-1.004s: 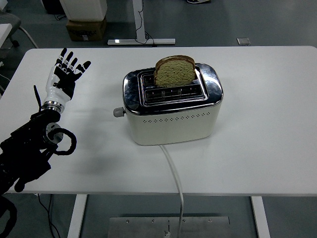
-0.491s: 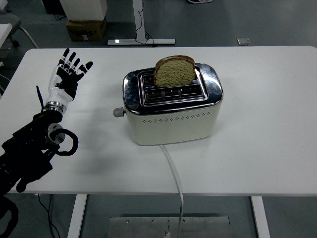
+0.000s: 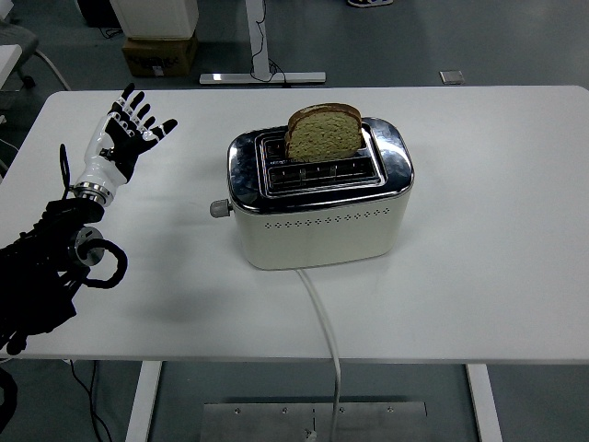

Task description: Press down toaster

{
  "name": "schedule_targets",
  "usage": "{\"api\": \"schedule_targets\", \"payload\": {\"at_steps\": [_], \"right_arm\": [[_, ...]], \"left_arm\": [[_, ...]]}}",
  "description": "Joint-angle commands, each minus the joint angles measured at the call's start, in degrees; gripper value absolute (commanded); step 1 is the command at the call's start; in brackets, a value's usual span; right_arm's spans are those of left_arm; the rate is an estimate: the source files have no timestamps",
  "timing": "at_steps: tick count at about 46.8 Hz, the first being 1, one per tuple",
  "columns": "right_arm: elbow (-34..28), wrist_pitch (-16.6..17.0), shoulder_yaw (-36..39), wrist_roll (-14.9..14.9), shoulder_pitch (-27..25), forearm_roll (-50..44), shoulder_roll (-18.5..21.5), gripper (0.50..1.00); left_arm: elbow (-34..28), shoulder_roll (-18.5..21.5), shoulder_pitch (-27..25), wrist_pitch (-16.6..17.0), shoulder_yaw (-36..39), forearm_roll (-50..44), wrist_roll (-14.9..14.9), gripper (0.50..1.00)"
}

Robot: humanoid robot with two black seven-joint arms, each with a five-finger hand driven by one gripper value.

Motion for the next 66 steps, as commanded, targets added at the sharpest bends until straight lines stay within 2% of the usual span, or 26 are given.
{"api": "schedule_targets", "payload": {"at_steps": [1, 7, 9, 12, 29, 54, 62, 66], "right_arm": [[0.0, 0.0, 0.0, 0.0, 0.0, 0.0, 0.0, 1.0], [0.0, 0.0, 0.0, 0.0, 0.0, 0.0, 0.0, 1.0], [0.0, 0.0, 0.0, 0.0, 0.0, 0.0, 0.0, 1.0], [0.0, 0.0, 0.0, 0.0, 0.0, 0.0, 0.0, 1.0], [0.0, 0.0, -0.1, 0.0, 0.0, 0.0, 0.0, 1.0], [0.0, 0.0, 0.0, 0.0, 0.0, 0.0, 0.0, 1.0], [0.0, 0.0, 0.0, 0.0, 0.0, 0.0, 0.0, 1.0], [0.0, 0.0, 0.0, 0.0, 0.0, -0.1, 0.0, 1.0]], "left_arm": [[-0.2, 0.8, -0.3, -0.4, 0.1, 1.4, 0.2, 1.0], [-0.9, 5.9, -2.6, -3.6, 0.2, 1.5, 5.7, 1.0], [-1.0, 7.0, -3.8, -4.5, 0.2, 1.5, 6.2, 1.0], [-1.0, 7.5, -4.9, -5.4, 0.2, 1.5, 6.2, 1.0], [-0.9, 7.9, -4.0, -5.5, 4.8, 2.5, 6.1, 1.0], [-1.0, 8.1, -2.8, -5.4, 4.8, 21.7, 5.7, 1.0], [-1.0, 9.9, -2.9, -5.3, 4.8, 26.3, 1.5, 1.0], [-1.3, 10.6, -2.9, -5.4, 4.8, 28.3, 0.7, 1.0]]}}
